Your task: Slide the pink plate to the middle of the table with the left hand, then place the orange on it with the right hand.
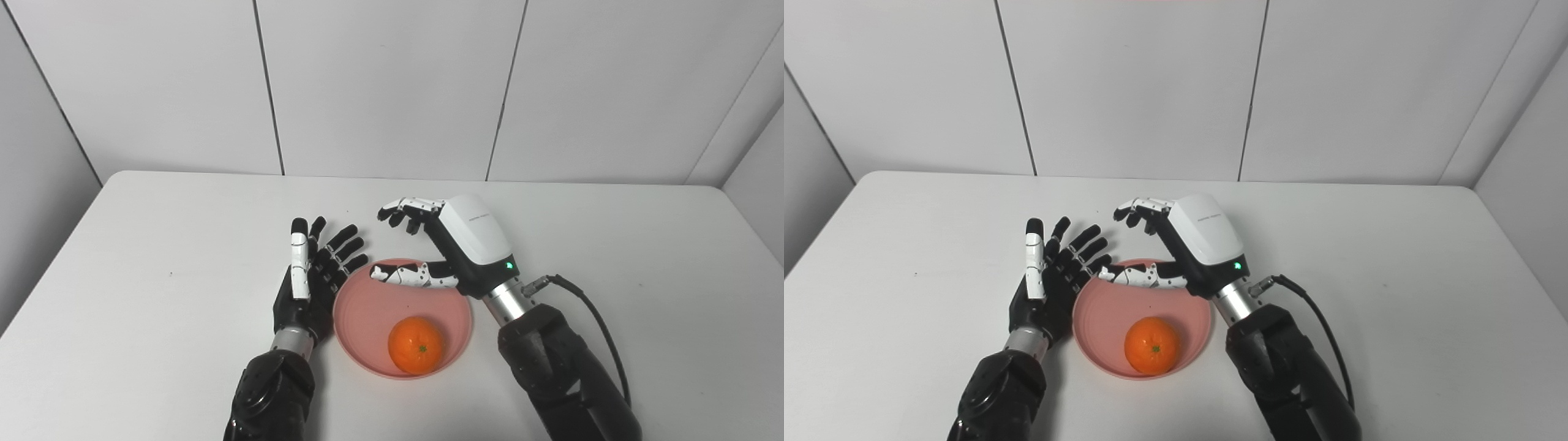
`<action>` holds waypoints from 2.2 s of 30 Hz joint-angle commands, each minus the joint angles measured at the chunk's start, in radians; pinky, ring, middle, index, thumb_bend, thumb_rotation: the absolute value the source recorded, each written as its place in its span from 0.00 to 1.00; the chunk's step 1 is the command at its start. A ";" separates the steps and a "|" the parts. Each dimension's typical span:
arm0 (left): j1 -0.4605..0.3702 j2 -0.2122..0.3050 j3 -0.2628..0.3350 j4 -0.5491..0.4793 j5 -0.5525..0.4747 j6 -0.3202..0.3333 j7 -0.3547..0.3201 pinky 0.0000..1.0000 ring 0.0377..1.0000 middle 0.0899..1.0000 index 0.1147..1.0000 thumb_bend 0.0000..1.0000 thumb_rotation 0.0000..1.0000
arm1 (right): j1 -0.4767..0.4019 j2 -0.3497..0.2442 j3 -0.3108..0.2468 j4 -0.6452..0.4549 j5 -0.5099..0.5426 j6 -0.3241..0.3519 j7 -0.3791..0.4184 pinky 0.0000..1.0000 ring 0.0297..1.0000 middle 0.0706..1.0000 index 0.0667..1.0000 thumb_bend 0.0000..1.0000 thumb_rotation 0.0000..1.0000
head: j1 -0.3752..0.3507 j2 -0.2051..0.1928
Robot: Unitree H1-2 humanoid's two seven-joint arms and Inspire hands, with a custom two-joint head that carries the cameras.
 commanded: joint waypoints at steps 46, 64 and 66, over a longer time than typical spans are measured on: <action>-0.043 0.127 -0.113 0.196 0.457 -0.246 0.090 1.00 1.00 1.00 1.00 0.83 1.00 | 0.181 0.153 -0.272 0.353 0.680 0.050 -0.101 0.78 0.86 0.87 0.96 0.90 1.00 | -0.013 0.014; -0.025 0.107 -0.111 0.173 0.448 -0.239 0.103 1.00 1.00 1.00 1.00 0.82 1.00 | 0.186 0.172 -0.285 0.326 0.703 0.087 -0.112 1.00 1.00 0.99 0.98 0.90 1.00 | -0.014 0.019; -0.025 0.105 -0.110 0.171 0.447 -0.233 0.102 1.00 1.00 1.00 1.00 0.82 1.00 | 0.186 0.171 -0.285 0.324 0.706 0.090 -0.108 1.00 1.00 1.00 0.98 0.89 1.00 | -0.014 0.019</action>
